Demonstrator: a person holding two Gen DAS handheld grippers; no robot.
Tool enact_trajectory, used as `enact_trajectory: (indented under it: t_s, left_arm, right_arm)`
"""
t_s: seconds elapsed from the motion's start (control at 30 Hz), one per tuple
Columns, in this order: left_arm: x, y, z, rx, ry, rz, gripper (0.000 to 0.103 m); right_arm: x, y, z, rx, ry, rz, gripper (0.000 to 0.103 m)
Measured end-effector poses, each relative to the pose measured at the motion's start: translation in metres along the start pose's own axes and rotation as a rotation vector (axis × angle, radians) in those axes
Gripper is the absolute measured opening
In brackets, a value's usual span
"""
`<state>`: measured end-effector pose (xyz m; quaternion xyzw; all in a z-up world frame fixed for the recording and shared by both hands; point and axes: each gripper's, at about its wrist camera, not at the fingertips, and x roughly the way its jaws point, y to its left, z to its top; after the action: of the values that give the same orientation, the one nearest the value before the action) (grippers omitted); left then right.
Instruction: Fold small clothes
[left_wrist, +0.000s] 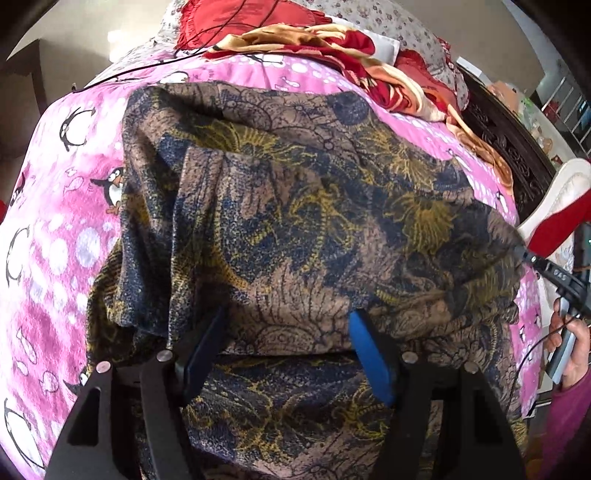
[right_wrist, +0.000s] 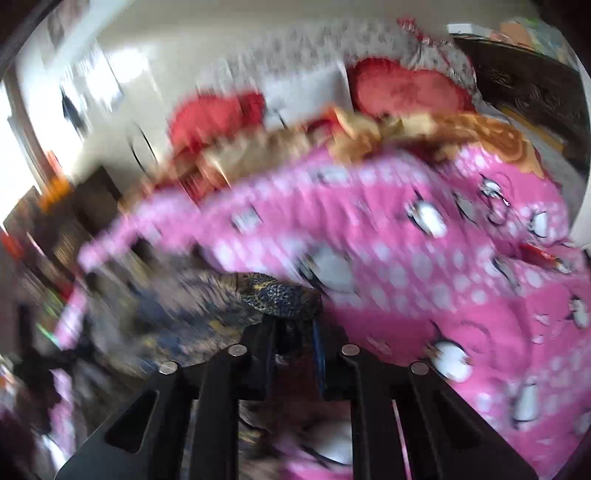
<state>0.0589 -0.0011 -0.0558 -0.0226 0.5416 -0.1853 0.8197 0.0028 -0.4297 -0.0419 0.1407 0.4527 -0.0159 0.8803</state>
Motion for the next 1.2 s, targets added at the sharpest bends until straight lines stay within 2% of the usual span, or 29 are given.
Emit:
enact_trajectory:
  t_s: [0.07, 0.13, 0.2, 0.27, 0.33, 0.37, 0.5, 0.67, 0.83, 0.87, 0.9, 1.03, 1.1, 1.2]
  left_arm:
    - [-0.002, 0.000, -0.001, 0.008, 0.000, 0.003, 0.073]
    - [-0.007, 0.000, -0.002, 0.009, 0.002, -0.008, 0.073]
    - [-0.012, 0.001, -0.003, 0.002, -0.001, -0.022, 0.073]
    - [-0.020, 0.002, -0.003, -0.008, -0.018, -0.029, 0.073]
    - [-0.027, 0.001, -0.002, -0.017, -0.040, -0.029, 0.073]
    - [-0.029, 0.000, -0.001, -0.018, -0.048, -0.031, 0.073]
    - [-0.036, -0.004, 0.002, -0.009, -0.069, -0.016, 0.073]
    - [-0.033, 0.007, 0.002, -0.043, -0.059, 0.003, 0.073]
    - [-0.038, 0.023, -0.006, -0.056, -0.060, 0.011, 0.073]
    - [-0.039, 0.026, -0.006, -0.056, -0.063, 0.021, 0.073]
    - [-0.040, 0.028, -0.006, -0.056, -0.065, 0.025, 0.073]
    - [-0.040, 0.037, -0.002, -0.077, -0.081, 0.013, 0.073]
    - [-0.034, 0.037, 0.000, -0.084, -0.073, 0.026, 0.073]
    - [-0.025, 0.035, -0.001, -0.076, -0.059, 0.044, 0.073]
  right_arm:
    - [0.004, -0.028, -0.009, 0.112, 0.036, -0.021, 0.020]
    - [-0.012, -0.056, -0.011, 0.233, 0.004, -0.048, 0.020]
    - [-0.029, -0.066, -0.007, 0.295, -0.043, 0.054, 0.020]
    - [-0.039, -0.059, 0.003, 0.295, -0.067, 0.164, 0.024]
    - [-0.040, -0.036, 0.017, 0.224, -0.063, 0.214, 0.038]
    - [-0.036, -0.020, 0.025, 0.178, -0.057, 0.212, 0.045]
    - [-0.016, 0.037, 0.045, -0.017, -0.018, 0.203, 0.046]
    - [0.031, 0.101, 0.057, -0.201, 0.063, 0.214, 0.051]
    - [0.089, 0.134, 0.058, -0.353, 0.141, 0.080, 0.053]
    - [0.091, 0.136, 0.056, -0.384, 0.134, 0.048, 0.041]
    - [0.089, 0.139, 0.055, -0.406, 0.107, 0.015, 0.009]
    - [0.057, 0.137, 0.069, -0.385, -0.049, -0.001, 0.008]
    - [0.057, 0.133, 0.081, -0.337, -0.063, -0.011, 0.007]
    - [0.081, 0.138, 0.084, -0.345, -0.063, -0.105, 0.007]
